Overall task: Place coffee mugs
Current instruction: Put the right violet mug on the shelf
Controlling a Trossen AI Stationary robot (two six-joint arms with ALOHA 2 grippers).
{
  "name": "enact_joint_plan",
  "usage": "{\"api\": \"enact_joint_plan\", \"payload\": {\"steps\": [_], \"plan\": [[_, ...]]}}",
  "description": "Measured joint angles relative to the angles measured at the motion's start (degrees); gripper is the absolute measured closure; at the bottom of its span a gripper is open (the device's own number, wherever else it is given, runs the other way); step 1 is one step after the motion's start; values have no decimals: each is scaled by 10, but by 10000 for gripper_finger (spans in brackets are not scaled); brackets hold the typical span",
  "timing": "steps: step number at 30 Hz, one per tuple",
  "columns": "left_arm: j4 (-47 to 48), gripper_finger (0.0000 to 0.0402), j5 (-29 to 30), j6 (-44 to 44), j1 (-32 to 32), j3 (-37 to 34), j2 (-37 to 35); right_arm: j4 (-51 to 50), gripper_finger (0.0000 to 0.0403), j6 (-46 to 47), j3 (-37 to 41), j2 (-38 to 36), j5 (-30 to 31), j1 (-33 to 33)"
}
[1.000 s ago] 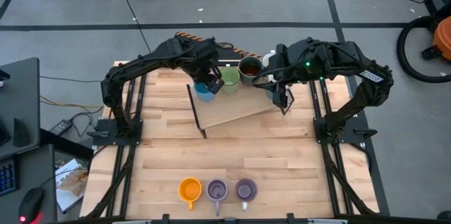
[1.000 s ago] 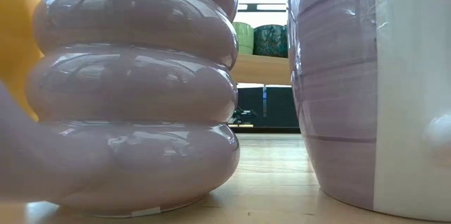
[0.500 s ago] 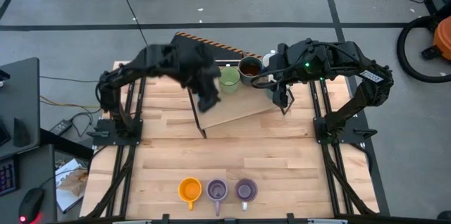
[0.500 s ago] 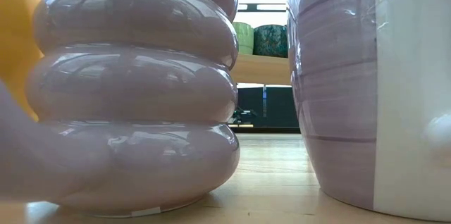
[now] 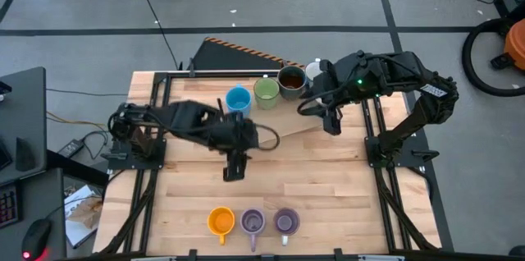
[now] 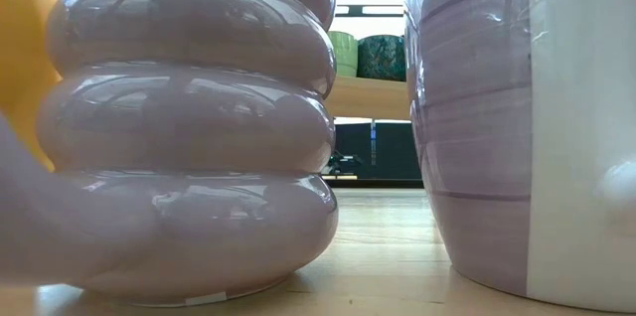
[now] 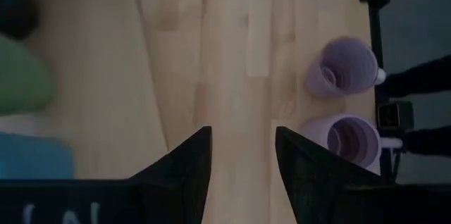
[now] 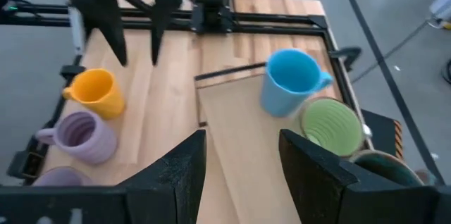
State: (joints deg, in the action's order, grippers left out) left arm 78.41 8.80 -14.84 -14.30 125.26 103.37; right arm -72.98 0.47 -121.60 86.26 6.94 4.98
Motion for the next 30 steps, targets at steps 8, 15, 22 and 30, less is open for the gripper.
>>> {"api": "enact_joint_plan", "payload": {"steps": [8,15,22,30], "plan": [[-85,237,-7,24,-27,-139,-31,-3,218,43,-1,26,-6,49],[-180,237,-13,26,-28,-266,-98,-15,218,103,-1,87,5,96],[-193,238,1,35,-30,-326,-154,-39,218,178,-1,150,9,130],[-216,238,14,68,-36,-377,-216,-47,218,257,0,194,-21,186]]}}
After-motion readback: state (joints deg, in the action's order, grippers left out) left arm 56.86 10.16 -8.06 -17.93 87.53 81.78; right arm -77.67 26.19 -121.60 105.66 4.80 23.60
